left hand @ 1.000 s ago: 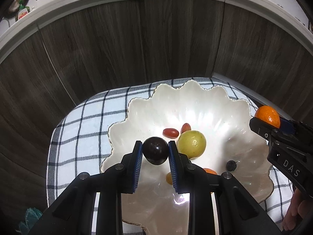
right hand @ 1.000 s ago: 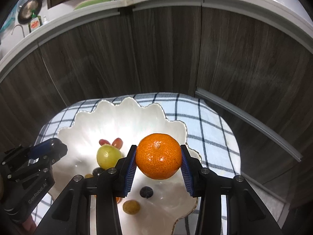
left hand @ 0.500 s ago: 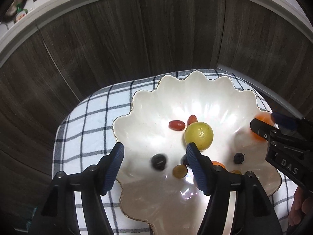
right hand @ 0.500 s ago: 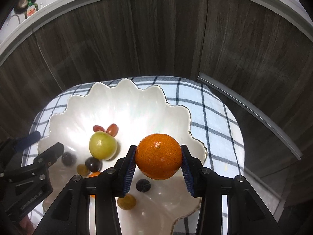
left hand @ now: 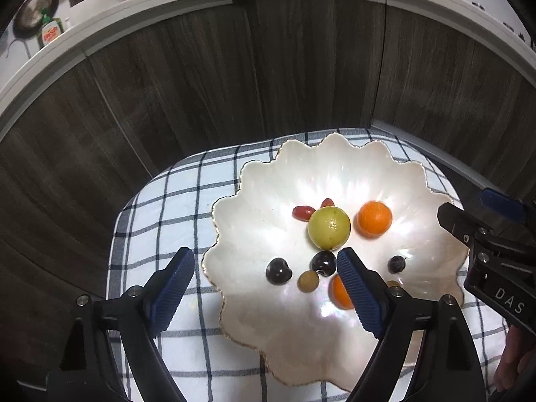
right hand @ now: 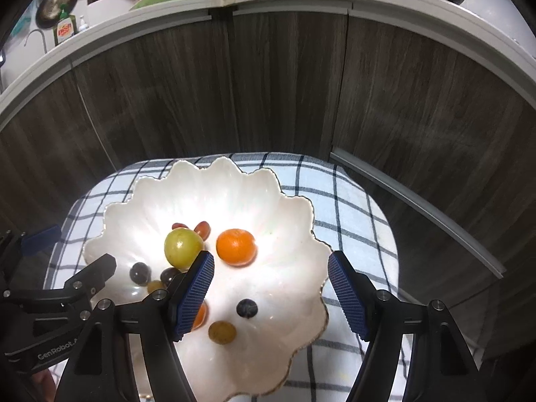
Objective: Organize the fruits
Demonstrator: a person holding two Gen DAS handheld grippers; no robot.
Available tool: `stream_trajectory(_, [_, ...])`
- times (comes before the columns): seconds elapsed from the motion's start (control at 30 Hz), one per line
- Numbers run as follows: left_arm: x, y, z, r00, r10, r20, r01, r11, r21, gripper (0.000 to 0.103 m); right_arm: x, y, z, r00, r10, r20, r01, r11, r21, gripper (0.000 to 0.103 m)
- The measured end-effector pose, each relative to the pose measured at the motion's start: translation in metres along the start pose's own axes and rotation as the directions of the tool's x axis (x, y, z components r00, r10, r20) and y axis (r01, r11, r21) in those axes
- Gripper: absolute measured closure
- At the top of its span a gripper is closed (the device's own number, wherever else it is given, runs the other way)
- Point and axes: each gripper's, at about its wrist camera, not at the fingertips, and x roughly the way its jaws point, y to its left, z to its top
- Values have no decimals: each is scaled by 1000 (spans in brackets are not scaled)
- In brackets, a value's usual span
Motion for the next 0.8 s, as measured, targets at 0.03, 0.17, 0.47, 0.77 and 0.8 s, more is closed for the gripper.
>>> stream_trajectory(0.03, [-5, 1, -1, 1000, 0, 4, 0, 1000, -8, 16, -4, 0, -1, 1000, 4, 5, -4, 1000, 3, 32])
stream_trajectory(0.17, [-22, 4, -6, 1000, 5, 22, -5, 1000, -20, 15, -24, 2, -6, 999, 1, 36, -1, 1000, 0, 32])
stream_trajectory(0.47, [-67, 9, -27, 996, 36, 76, -35, 999, -12, 14, -63, -3, -20, 997, -11, 80, 9, 1000, 28, 32])
stream_trajectory(0.77, [-103, 12, -50, 994, 43, 102, -40, 999, -32, 14, -99, -1, -40, 994, 4, 113, -7, 999, 33, 32])
stream_trajectory(0.8, [-107, 12, -54, 993, 47, 106, -44, 999, -32, 14, -103, -1, -42, 993, 5, 116, -9, 999, 33, 32])
